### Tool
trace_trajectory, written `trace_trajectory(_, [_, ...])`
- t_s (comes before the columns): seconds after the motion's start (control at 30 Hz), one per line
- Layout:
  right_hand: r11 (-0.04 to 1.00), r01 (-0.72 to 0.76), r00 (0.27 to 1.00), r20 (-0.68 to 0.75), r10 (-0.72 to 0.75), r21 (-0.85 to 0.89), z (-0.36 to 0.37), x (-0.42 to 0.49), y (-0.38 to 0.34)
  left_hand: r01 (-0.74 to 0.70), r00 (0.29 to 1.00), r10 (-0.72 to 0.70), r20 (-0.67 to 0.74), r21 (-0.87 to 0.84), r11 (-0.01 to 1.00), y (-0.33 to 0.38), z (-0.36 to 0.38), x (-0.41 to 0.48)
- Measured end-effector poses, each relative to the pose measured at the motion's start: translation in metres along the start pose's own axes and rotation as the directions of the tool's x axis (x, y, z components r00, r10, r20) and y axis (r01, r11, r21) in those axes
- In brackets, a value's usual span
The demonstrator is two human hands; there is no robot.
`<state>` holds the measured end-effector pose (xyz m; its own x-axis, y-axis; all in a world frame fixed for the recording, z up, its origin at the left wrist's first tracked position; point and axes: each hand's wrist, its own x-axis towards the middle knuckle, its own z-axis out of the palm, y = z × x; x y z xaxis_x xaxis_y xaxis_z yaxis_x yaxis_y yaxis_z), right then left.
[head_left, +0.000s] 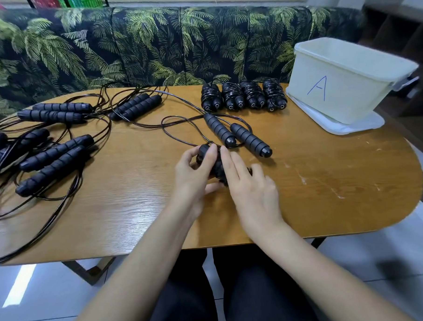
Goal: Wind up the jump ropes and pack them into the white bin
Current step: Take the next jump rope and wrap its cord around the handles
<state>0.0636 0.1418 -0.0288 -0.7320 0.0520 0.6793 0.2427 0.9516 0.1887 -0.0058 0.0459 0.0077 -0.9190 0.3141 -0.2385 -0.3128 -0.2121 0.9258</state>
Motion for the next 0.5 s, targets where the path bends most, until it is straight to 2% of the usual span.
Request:
trace_trajectory(0.07, [0.997,-0.008,0.993,0.121,-0.002,0.076,-0.007,-0.003,0.002,-0.053,0.998,0.053,-0.014,0.001,0.999,-0.002,-0.005,0.001])
trace_trajectory(0.13, [0.923,-0.138,0.947,0.319,0.018,0.358,-0.013,0.001,0.019,-0.095,0.994,0.093,0.057,0.035,0.995,0.0,-0.014,0.004])
trace_trajectory(0.17, [0.779,-0.295,0.892,0.452,0.017,0.553,-0.018,0.004,0.029,-0.115,0.987,0.11,0.122,0.041,0.992,0.002,-0.019,0.007])
trace_trajectory(0.2, [0.562,-0.453,0.834,0.551,-0.008,0.692,-0.023,0.008,0.038,-0.13,0.974,0.122,0.192,0.033,0.991,0.005,-0.023,0.008])
trace_trajectory(0.23, [0.362,-0.555,0.793,0.608,-0.044,0.749,-0.028,0.011,0.043,-0.139,0.958,0.131,0.255,0.015,0.99,0.007,-0.026,0.01])
trace_trajectory(0.27, [0.234,-0.587,0.784,0.616,-0.074,0.775,-0.031,0.012,0.045,-0.147,0.941,0.142,0.307,-0.006,0.989,0.009,-0.027,0.009])
trace_trajectory(0.3, [0.176,-0.569,0.805,0.588,-0.081,0.803,-0.034,0.012,0.042,-0.164,0.925,0.159,0.344,-0.016,0.986,0.01,-0.027,0.01])
trace_trajectory(0.33, [0.18,-0.522,0.84,0.539,-0.061,0.834,-0.035,0.012,0.037,-0.178,0.913,0.175,0.368,-0.025,0.984,0.01,-0.025,0.01])
trace_trajectory(0.4, [0.282,-0.426,0.902,0.428,0.059,0.859,-0.033,0.007,0.028,-0.193,0.905,0.184,0.384,-0.015,0.981,0.012,-0.02,0.009])
trace_trajectory(0.5, [0.554,-0.356,0.934,0.304,0.187,0.753,-0.027,0.0,0.025,-0.242,0.909,0.172,0.38,0.147,0.959,0.013,-0.018,0.009])
